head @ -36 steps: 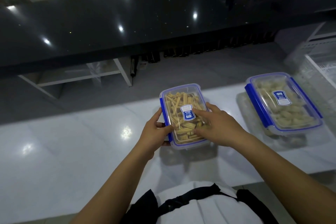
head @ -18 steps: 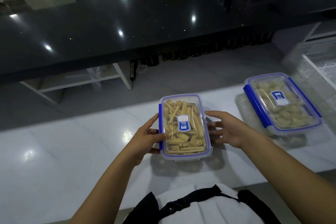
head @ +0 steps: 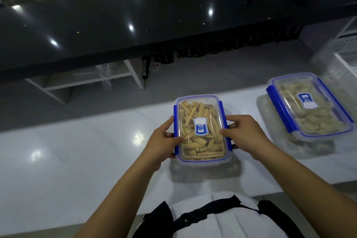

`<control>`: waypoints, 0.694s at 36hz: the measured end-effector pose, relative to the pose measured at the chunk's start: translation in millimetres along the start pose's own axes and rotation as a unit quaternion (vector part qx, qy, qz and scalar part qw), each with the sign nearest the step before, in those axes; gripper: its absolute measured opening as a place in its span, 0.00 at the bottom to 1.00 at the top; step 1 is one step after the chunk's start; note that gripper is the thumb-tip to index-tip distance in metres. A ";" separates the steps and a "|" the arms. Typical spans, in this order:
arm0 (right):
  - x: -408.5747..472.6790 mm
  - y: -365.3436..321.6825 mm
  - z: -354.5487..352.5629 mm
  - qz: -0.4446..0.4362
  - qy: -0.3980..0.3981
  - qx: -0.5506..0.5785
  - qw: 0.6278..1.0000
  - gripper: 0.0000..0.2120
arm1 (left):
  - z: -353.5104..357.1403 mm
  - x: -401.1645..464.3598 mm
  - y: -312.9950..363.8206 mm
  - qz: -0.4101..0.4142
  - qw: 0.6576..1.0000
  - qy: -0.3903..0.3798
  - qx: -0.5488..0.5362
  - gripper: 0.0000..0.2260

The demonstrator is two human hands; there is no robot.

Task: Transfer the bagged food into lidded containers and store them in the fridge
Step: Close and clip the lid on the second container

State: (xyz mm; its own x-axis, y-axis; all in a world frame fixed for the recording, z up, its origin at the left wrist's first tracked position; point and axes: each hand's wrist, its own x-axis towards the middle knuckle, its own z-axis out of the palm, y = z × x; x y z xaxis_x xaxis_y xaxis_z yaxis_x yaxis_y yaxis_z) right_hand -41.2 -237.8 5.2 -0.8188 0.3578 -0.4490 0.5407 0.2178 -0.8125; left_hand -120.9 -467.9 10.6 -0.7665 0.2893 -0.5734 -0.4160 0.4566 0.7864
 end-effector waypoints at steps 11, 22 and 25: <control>-4.7 2.2 -3.8 -0.001 -0.020 0.045 0.999 0.25 | -4.1 -6.8 0.3 0.017 1.000 -0.024 -0.002 0.31; -46.3 28.5 7.6 -0.038 -0.029 0.160 0.986 0.33 | 0.2 -32.3 -32.3 0.086 0.994 -0.061 -0.012 0.38; -50.9 31.4 19.7 -0.060 -0.024 0.196 0.979 0.26 | 8.0 -35.8 -40.0 0.097 0.993 -0.056 -0.026 0.34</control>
State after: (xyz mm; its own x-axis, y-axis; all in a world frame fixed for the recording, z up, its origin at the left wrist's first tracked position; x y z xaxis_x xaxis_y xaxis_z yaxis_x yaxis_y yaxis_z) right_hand 13.7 -267.0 -4.7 -0.8852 0.3061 -0.3502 0.3319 -0.1120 -0.9367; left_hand -72.9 -489.8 -2.2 -0.7767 0.4607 -0.4297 -0.2931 0.3394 0.8938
